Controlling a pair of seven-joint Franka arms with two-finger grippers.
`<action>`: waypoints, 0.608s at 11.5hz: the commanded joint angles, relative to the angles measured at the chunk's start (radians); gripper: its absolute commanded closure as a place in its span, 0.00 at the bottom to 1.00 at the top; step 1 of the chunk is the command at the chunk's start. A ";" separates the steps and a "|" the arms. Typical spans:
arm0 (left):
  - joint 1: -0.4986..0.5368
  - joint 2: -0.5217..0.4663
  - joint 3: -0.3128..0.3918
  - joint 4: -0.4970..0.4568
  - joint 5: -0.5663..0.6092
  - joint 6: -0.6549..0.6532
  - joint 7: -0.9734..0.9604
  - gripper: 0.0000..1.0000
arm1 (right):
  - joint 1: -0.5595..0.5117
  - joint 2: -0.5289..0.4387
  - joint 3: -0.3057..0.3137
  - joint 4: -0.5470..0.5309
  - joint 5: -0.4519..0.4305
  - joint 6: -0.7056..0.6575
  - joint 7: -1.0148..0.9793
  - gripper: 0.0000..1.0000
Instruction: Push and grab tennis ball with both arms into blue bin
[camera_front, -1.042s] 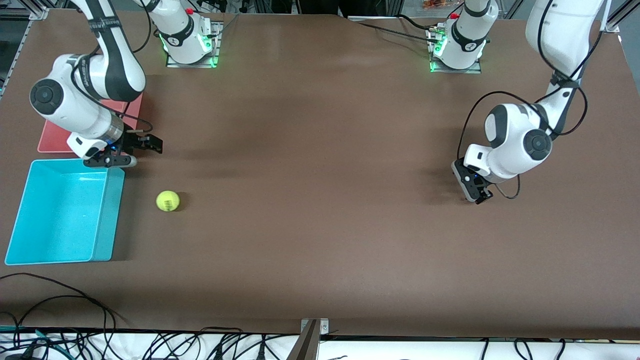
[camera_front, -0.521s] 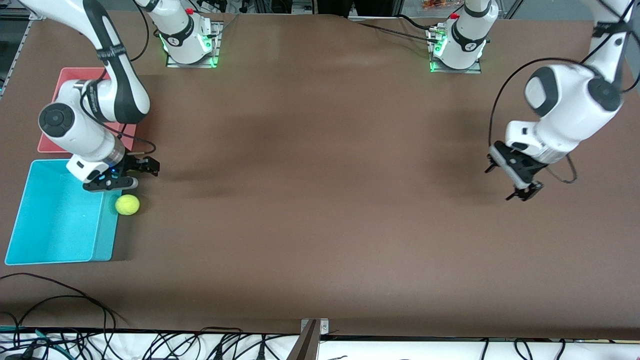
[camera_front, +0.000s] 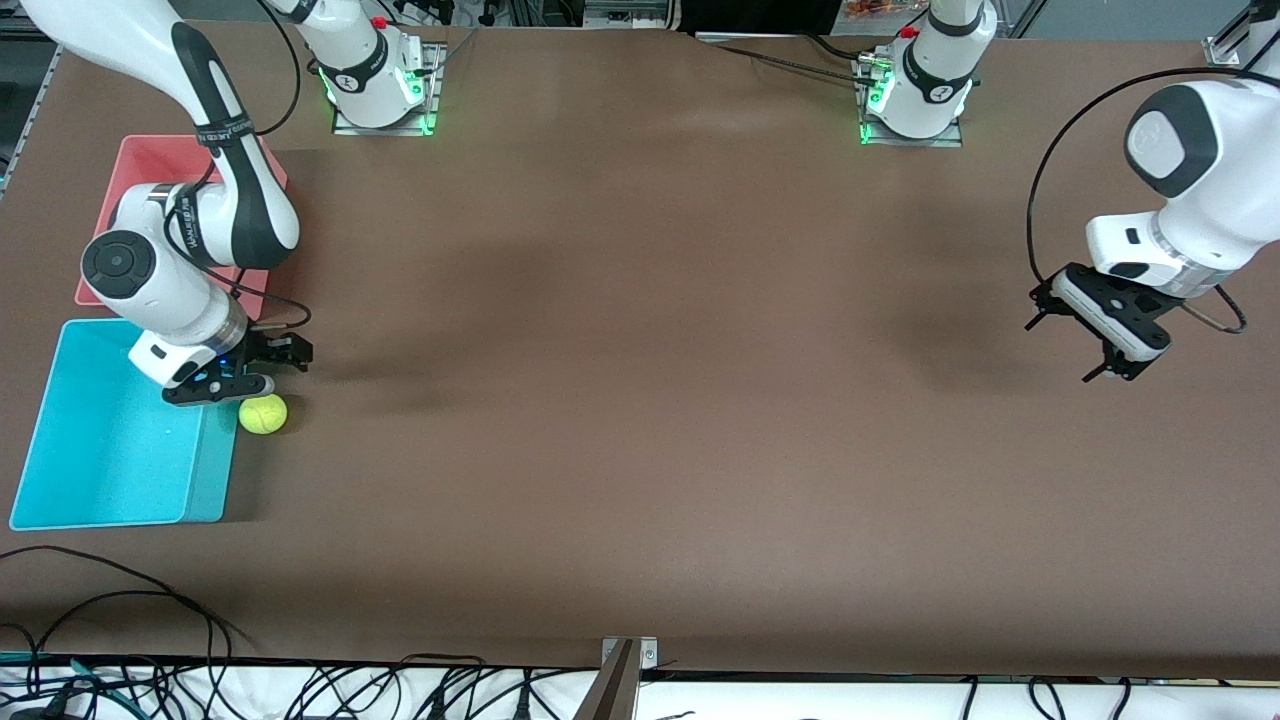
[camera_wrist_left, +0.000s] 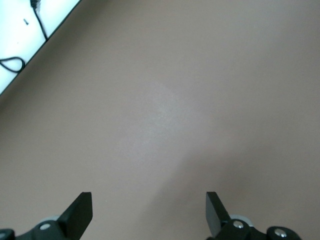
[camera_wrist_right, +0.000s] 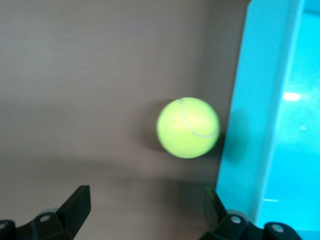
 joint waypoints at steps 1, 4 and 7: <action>0.004 -0.024 -0.007 0.081 -0.001 -0.148 -0.207 0.00 | -0.002 0.088 -0.020 0.093 -0.056 0.029 0.004 0.00; 0.002 -0.024 -0.008 0.225 0.081 -0.363 -0.480 0.00 | -0.003 0.165 -0.021 0.114 -0.065 0.165 0.002 0.00; -0.002 -0.025 -0.013 0.357 0.102 -0.590 -0.615 0.00 | -0.005 0.219 -0.021 0.148 -0.066 0.223 0.002 0.00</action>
